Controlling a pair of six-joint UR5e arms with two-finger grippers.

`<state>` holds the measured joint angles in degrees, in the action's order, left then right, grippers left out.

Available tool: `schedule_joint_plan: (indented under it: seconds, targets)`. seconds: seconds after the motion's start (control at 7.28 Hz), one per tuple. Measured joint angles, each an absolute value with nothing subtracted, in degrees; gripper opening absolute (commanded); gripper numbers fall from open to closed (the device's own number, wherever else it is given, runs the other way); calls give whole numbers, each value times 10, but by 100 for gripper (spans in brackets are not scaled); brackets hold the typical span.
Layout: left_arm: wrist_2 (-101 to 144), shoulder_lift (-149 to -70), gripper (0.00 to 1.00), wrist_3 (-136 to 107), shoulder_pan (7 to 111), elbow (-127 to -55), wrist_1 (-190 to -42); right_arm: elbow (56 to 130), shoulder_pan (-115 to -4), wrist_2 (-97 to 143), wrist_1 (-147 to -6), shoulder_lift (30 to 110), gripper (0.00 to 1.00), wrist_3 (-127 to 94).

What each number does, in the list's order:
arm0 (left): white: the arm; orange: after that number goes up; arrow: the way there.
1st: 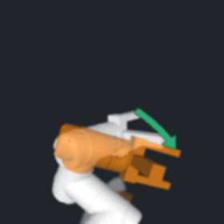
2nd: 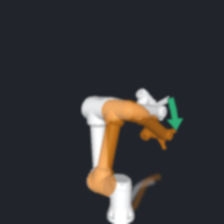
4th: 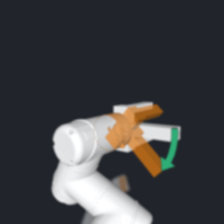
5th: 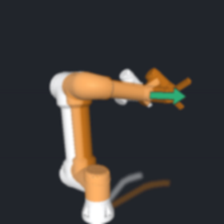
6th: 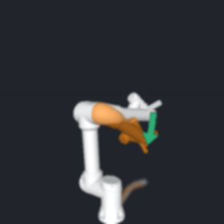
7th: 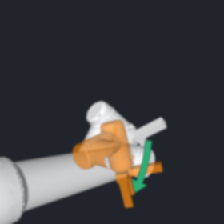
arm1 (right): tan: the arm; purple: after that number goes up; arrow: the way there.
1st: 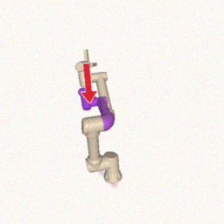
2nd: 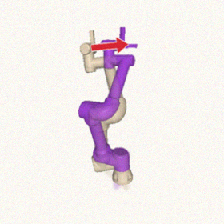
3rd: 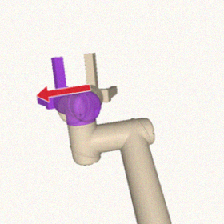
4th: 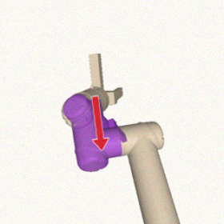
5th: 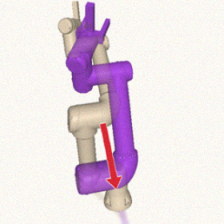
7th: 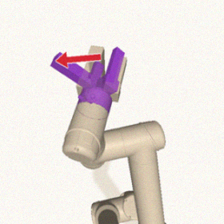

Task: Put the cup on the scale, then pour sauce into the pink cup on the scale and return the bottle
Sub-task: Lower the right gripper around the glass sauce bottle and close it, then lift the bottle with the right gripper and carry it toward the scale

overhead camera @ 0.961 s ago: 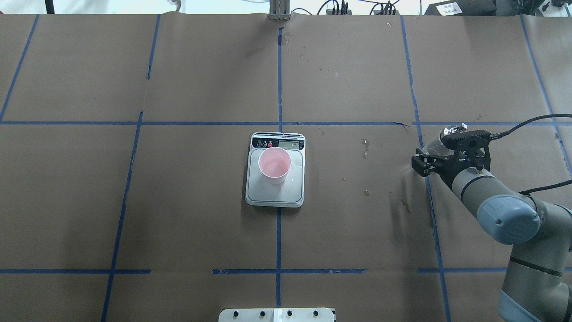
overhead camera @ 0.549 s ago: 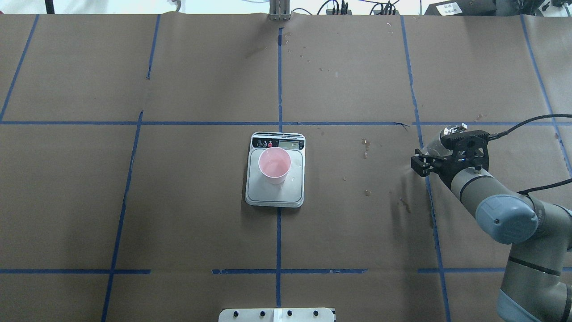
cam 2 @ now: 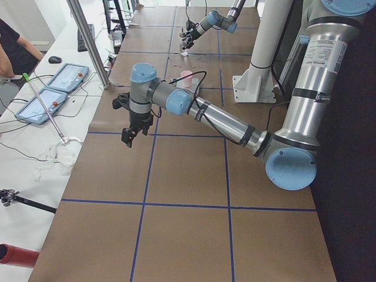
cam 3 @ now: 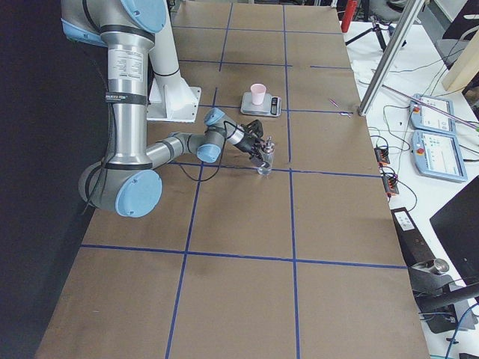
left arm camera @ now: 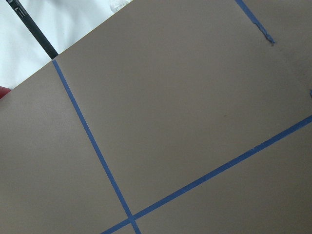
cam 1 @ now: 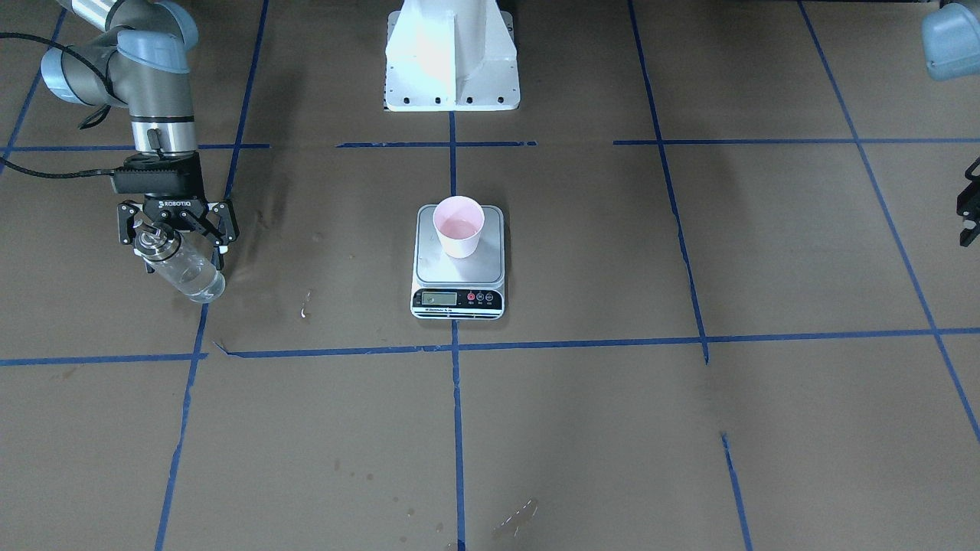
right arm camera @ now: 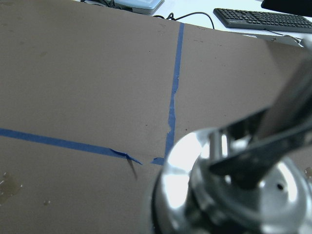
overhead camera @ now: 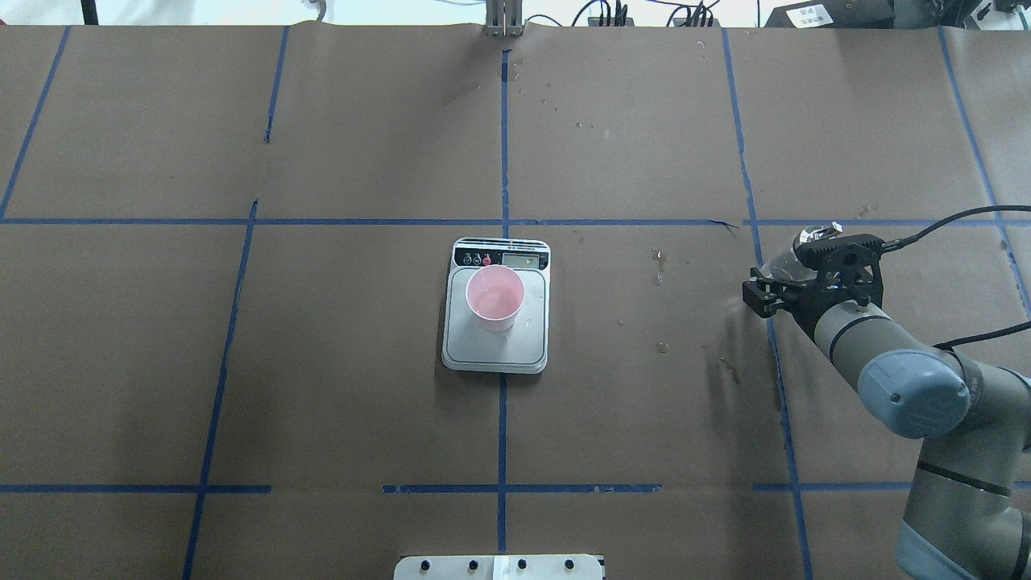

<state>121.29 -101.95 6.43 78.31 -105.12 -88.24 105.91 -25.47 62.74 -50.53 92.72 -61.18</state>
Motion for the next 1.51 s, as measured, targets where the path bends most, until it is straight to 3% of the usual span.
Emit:
schedule_joint_plan:
  seconds: [0.14, 0.96, 1.51]
  targets:
    - [1213, -1019, 100, 64, 783, -1052, -882, 1059, -256, 627, -505, 927, 0, -612]
    - [1214, -1018, 100, 62, 785, -1056, -882, 1092, -324, 683, -511, 900, 0, -530]
    - [1218, -1010, 100, 67, 788, -1050, -883, 1145, -331, 661, -633, 823, 0, -426]
